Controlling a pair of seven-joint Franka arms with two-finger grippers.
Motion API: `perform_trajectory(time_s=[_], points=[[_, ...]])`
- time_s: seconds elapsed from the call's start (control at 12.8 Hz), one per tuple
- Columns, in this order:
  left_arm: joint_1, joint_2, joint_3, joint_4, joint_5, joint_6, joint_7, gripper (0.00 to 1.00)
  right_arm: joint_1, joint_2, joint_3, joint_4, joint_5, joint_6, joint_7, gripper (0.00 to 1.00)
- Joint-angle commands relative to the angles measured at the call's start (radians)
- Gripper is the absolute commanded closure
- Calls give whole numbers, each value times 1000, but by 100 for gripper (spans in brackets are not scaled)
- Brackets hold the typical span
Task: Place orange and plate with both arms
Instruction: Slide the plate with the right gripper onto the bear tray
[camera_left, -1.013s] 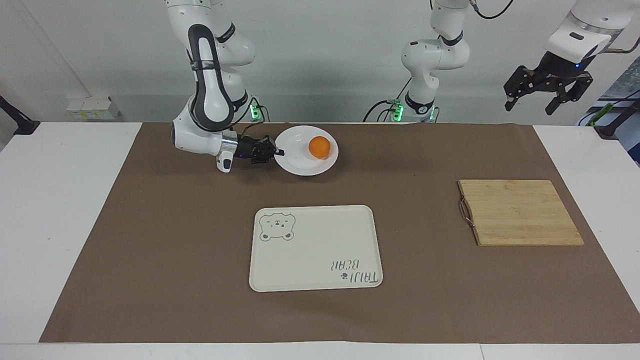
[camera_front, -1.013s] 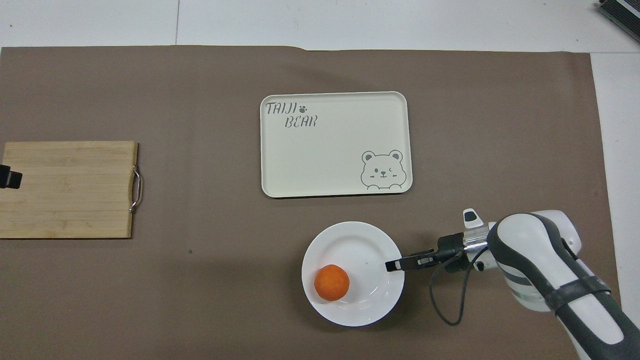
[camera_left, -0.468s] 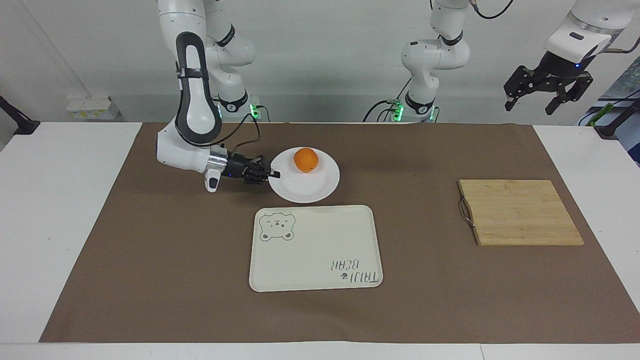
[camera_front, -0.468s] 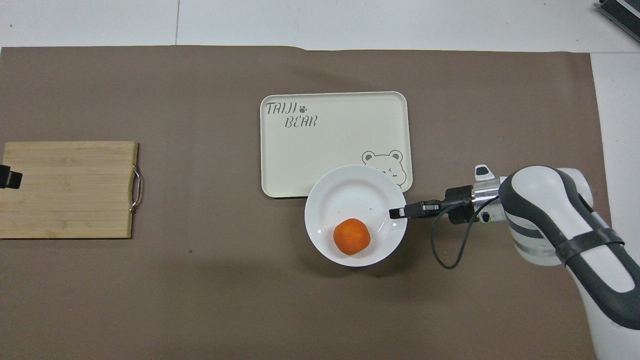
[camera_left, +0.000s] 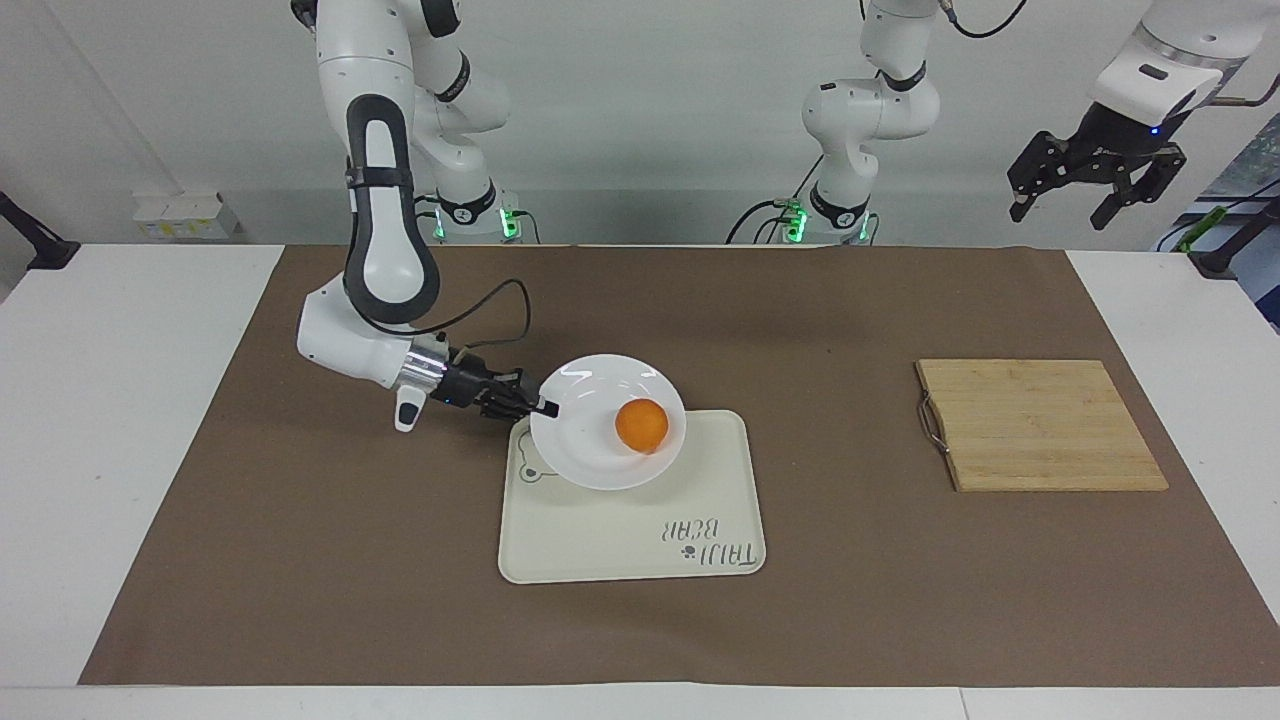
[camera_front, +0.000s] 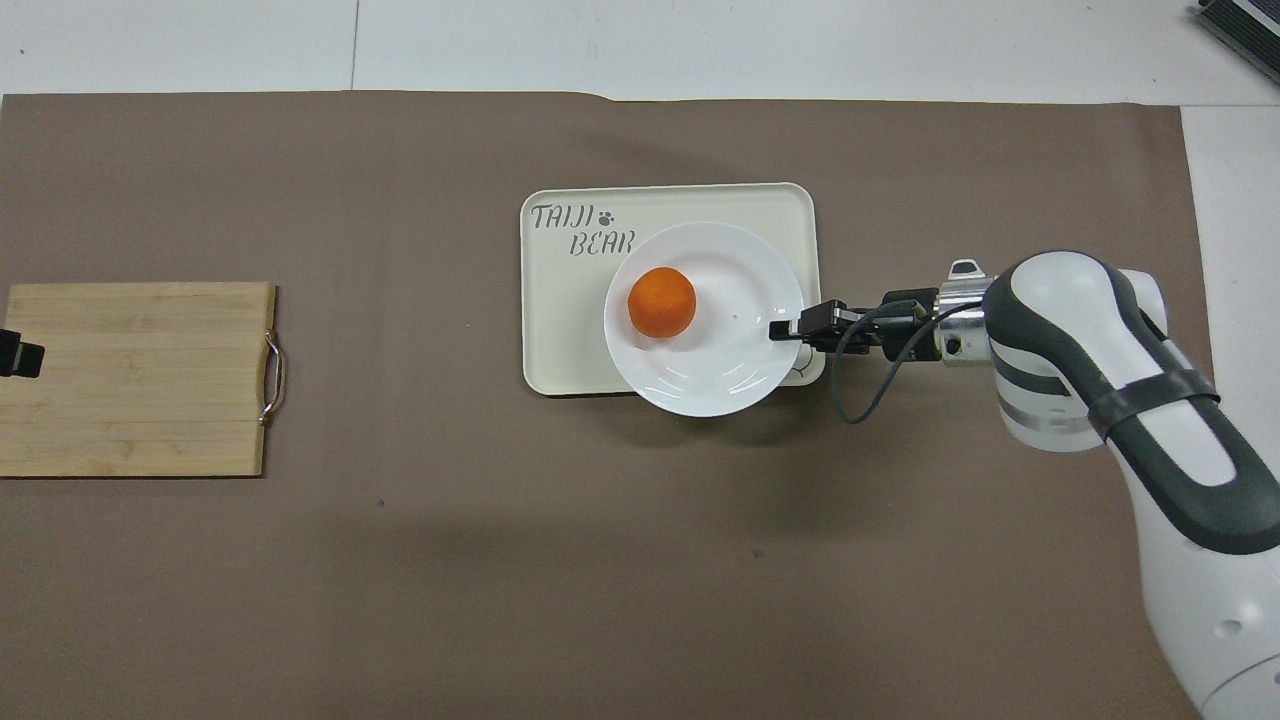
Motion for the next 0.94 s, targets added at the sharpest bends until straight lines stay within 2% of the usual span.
perform_trajectory(time_s=[0.0, 0.31, 0.47, 0.55, 0.62, 0.86], points=[[13, -21, -8, -23, 1, -4, -9, 0, 24, 112, 7, 139, 47, 50, 25, 100], [11, -23, -8, -23, 1, -4, -9, 0, 80, 202, 10, 182, 53, 74, 25, 100], [11, -23, -8, -23, 1, -4, -9, 0, 86, 209, 8, 184, 41, 104, 24, 100], [13, -21, -7, -23, 1, -4, -9, 0, 81, 209, 8, 184, 40, 105, 25, 83], [13, -23, -8, -23, 1, -4, -9, 0, 80, 202, 8, 182, 57, 119, 28, 1], [11, -23, -8, -23, 1, -4, -9, 0, 81, 170, -2, 175, 24, 188, 60, 0]])
